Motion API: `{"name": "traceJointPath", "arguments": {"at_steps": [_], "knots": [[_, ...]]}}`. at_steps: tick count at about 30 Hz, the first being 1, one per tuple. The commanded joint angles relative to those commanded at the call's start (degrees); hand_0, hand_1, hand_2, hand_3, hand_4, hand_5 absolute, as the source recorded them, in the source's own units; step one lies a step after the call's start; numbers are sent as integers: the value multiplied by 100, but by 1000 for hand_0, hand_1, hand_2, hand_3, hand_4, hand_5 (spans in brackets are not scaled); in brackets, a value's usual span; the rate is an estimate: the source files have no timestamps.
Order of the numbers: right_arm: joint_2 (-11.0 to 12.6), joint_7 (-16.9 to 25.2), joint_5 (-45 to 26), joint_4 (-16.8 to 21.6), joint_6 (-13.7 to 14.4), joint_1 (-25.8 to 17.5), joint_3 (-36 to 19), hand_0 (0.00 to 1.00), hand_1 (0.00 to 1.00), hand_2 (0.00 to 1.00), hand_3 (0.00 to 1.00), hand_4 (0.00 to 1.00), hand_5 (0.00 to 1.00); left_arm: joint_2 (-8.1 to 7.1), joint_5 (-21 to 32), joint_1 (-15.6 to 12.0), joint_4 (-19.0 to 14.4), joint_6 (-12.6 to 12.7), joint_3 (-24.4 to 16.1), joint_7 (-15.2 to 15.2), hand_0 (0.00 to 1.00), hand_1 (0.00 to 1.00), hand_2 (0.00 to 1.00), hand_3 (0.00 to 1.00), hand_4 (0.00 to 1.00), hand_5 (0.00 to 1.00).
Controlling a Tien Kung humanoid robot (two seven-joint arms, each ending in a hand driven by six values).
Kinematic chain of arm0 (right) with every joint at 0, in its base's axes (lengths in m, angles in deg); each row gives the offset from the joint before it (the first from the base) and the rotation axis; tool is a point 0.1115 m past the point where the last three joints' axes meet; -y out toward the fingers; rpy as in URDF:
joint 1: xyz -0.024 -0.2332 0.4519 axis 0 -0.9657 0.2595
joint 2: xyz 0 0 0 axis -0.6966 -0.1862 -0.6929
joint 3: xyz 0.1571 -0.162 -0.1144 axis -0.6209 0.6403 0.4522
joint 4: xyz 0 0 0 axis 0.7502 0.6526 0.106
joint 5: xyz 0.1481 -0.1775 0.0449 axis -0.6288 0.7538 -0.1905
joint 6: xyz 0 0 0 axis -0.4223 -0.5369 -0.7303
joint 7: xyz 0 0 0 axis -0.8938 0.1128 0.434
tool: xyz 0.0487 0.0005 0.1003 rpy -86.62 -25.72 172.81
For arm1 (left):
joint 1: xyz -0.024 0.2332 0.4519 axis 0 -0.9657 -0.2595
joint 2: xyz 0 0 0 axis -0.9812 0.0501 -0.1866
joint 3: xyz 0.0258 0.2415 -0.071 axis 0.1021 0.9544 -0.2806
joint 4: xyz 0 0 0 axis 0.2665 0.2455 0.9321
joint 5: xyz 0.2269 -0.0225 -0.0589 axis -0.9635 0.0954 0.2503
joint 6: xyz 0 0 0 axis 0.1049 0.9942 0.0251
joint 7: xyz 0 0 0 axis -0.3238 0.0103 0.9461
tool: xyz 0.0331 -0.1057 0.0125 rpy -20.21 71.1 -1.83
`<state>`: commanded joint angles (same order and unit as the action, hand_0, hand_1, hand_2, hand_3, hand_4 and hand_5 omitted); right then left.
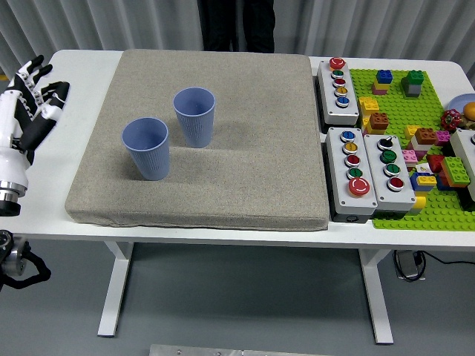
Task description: Pick cup pour cup place
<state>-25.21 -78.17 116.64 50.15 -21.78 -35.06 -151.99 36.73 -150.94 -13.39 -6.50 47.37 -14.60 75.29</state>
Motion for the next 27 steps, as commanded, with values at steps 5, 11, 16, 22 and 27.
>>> {"name": "traceJointPath", "arguments": {"at_steps": [5, 11, 16, 22, 27], "knots": [[-2, -3, 22, 1, -7, -17, -12, 687, 640, 592, 596, 2, 170, -76, -587, -254, -29, -143, 269, -126, 884, 906, 998, 998, 998, 411], [-8, 2, 15, -2, -15, -16, -9, 687, 640, 592, 596, 2, 168, -40, -919, -319, 133, -199, 487, -215, 891, 906, 998, 998, 998, 418], [-6, 5, -6, -5, -16, -1, 6, 687, 640, 592, 596, 2, 168, -6, -933, -174, 294, -234, 528, -241, 891, 906, 998, 998, 998, 418], [-2, 20, -57, -10, -2, 29, 43, 686, 640, 592, 596, 2, 171, 147, -903, 125, 619, -231, 629, -232, 898, 911, 998, 998, 998, 440], [-5, 20, -69, -11, 5, 57, 52, 685, 639, 592, 596, 2, 172, 307, -768, 431, 883, -264, 664, -222, 899, 911, 998, 998, 998, 447]]}}
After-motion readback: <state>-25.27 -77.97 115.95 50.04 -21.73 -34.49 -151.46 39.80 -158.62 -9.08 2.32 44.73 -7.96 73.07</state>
